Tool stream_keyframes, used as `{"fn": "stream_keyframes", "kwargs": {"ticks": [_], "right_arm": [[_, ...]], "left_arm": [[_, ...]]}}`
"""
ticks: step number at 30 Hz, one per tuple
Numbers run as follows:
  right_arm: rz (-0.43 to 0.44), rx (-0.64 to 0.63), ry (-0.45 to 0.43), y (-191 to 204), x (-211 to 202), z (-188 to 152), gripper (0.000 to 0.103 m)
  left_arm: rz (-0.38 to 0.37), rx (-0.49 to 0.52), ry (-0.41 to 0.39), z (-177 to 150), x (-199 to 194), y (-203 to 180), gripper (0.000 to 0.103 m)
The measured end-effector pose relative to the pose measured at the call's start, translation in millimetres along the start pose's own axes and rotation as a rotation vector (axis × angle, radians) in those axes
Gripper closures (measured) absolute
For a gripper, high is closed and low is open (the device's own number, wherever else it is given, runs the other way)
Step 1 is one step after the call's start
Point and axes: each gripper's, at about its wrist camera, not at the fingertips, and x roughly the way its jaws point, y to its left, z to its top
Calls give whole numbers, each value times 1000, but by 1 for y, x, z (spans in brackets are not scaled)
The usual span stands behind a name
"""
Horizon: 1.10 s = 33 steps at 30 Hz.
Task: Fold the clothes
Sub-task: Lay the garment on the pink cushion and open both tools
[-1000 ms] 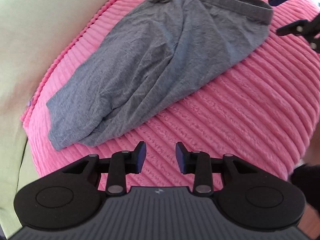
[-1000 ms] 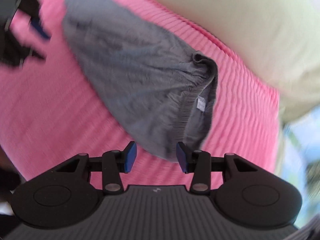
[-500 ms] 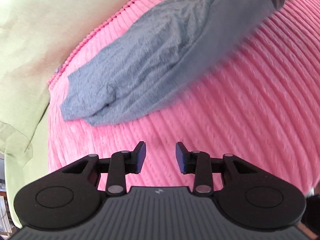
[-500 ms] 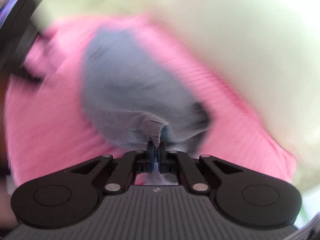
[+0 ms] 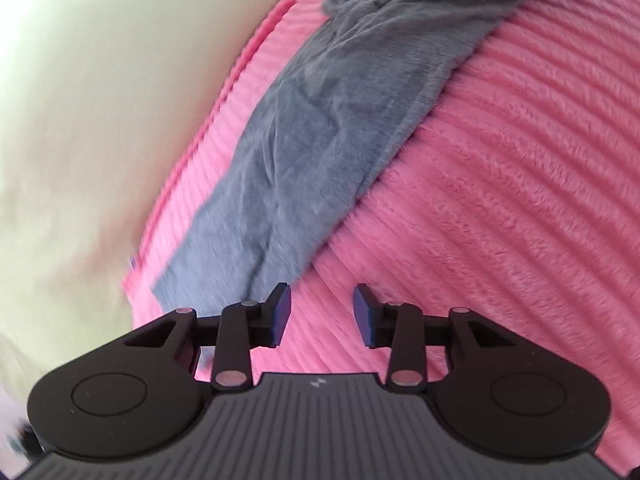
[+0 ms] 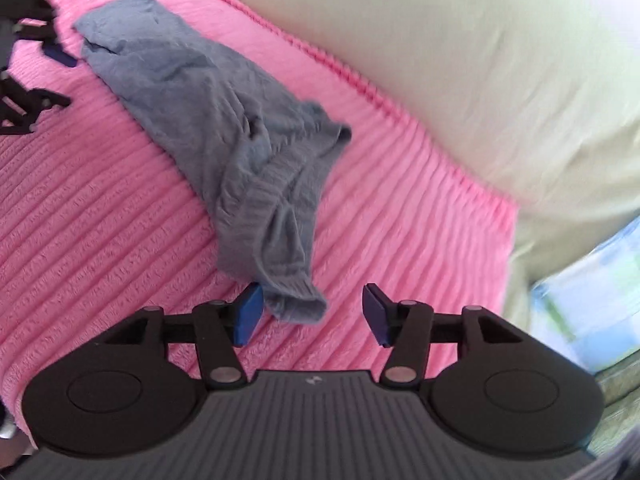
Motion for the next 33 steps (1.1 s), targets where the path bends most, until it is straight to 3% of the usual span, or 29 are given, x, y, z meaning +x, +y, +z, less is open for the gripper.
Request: {"fn": "stream_keyframes", "kwargs": {"ticks": [4,8,9,10,11,12,13,16,21,23,24,26,27,28,30,31,33], "right_arm": [[45,-90,-46,17,-1,0,59],[5,-293,-41,35,26,-12,63],[-6,-337,-50,36,33,-16,63],[-2,-349,-53,37,36,-18,72],[43,-342,-50,33,42,-17,87],[69,-325,-46,30,44,-17,91],[117,-291,-60,23,44,-11,102],[153,-228,-100,10,28,-2,102],[361,-35,-191,-14,-24,11,102],[488,40,-212,-26,-46,9,102],[508,57,-214,-28,-49,8,102],[543,103,-170,-32,-47,6,100],[545,118,-135,-32,-41,5,93],[520,114,-88,-28,-30,2,82],[443,42,23,-14,-5,-4,77],[392,-8,48,-6,3,-8,76],[332,-70,98,3,11,-13,74]], "left_arm": [[29,78,-26,-2,11,-2,58],[58,109,-49,-7,30,-1,59],[61,107,-48,-7,34,1,60],[51,96,-39,-6,36,4,72],[35,82,-24,-4,36,9,99],[23,74,-10,-4,36,13,98],[16,73,-2,-6,36,18,98],[-5,83,-3,-22,16,41,98],[-64,214,-7,-52,-58,95,98],[-122,287,6,-57,-80,110,93],[-166,328,23,-57,-84,114,88],[-255,419,79,-55,-65,110,25],[-278,468,116,-55,-44,102,14],[-273,499,146,-57,-25,92,15],[-200,530,254,-63,17,71,30],[-200,524,281,-67,20,68,33],[-265,471,257,-72,2,70,33]]}}
